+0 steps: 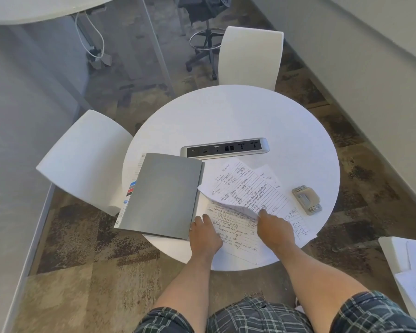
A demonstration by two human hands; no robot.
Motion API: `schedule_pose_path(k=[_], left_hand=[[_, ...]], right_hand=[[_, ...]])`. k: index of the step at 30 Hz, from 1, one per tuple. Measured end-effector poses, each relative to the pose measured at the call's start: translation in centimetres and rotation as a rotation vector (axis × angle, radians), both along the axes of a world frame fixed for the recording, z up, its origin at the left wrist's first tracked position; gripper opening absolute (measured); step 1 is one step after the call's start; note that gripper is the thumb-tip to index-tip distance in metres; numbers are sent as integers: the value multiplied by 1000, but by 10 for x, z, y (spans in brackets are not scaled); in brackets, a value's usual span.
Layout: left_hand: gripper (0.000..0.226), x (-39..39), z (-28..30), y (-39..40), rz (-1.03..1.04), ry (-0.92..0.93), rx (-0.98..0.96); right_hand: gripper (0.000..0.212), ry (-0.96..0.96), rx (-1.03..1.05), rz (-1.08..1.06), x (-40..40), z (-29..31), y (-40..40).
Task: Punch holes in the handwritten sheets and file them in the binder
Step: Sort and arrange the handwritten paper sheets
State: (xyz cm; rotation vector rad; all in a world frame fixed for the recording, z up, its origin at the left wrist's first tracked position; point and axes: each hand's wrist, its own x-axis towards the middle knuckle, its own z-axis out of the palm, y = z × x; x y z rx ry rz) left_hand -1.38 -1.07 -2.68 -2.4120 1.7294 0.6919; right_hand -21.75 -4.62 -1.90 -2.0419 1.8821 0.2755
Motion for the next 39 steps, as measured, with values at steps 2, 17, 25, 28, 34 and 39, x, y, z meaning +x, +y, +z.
schedule_pose_path(k=[2,17,25,28,34,39], left_hand=[[78,-1,-5,-1,41,-13,39],[75,-4,-10,-12,298,42,74],[25,0,-6,-12,361,240,-5],[20,1,-4,-11,346,285,-63],[86,-8,-8,3,236,6,3],[90,-9,-11,0,204,32,18]], right_hand=[[21,-80,-6,-106,-3,1,-5],[27,-85,91,-97,-13,-9,-13],[32,-115,167,-123,-20,-11,-14],[30,-138,183,-117,-22,-11,-13],[29,-168,215,-97,-23,-9,-13],[24,-140,215,-68,-24,-7,-9]])
